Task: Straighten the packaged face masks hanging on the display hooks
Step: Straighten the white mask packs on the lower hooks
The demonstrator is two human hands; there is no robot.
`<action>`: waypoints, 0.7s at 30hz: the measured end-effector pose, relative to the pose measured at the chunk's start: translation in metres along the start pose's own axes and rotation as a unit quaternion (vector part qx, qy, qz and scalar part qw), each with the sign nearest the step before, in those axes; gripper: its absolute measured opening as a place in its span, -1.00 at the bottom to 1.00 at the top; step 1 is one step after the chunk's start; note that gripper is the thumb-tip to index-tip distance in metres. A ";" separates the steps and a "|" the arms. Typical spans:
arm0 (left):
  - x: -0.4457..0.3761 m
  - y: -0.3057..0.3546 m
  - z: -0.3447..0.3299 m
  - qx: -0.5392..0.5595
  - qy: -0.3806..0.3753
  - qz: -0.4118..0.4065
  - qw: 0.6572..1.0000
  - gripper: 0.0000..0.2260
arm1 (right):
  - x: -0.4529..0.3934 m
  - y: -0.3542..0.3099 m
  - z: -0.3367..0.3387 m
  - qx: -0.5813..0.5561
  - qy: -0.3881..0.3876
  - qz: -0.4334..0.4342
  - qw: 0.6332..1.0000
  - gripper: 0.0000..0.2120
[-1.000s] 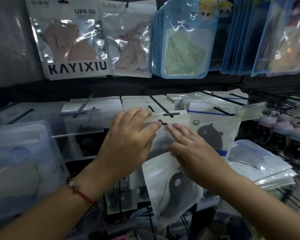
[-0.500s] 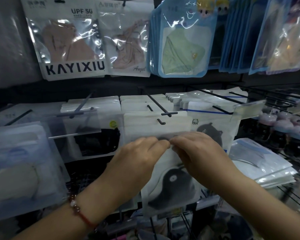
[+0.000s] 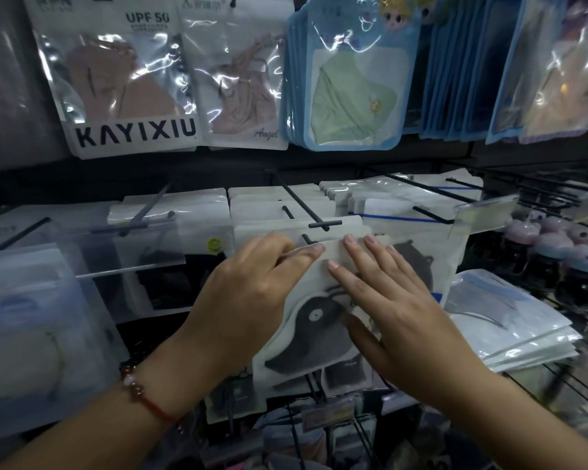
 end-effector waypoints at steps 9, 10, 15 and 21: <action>-0.003 -0.005 -0.002 -0.016 0.021 0.003 1.000 -0.69 | -0.004 0.004 -0.011 -0.011 -0.010 -0.020 1.000 -0.44; -0.002 -0.005 -0.002 -0.016 0.025 0.004 1.000 -0.69 | -0.004 0.005 -0.011 -0.012 -0.010 -0.020 1.000 -0.44; -0.001 -0.003 0.001 -0.003 0.035 0.017 0.999 -0.68 | -0.006 0.006 -0.014 -0.020 -0.006 -0.023 1.000 -0.44; -0.002 -0.006 -0.001 0.047 0.043 0.053 0.997 -0.66 | -0.007 0.006 -0.015 -0.022 0.000 -0.026 0.999 -0.44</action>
Point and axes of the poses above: each hand's wrist, its own x-axis away from the middle knuckle, its own z-axis out of the back of the hand, y = z × x, the point moved 6 cm from there along -x, towards the middle knuckle, and after that the axes turned 12 degrees about -x, right-handed, at the moved point
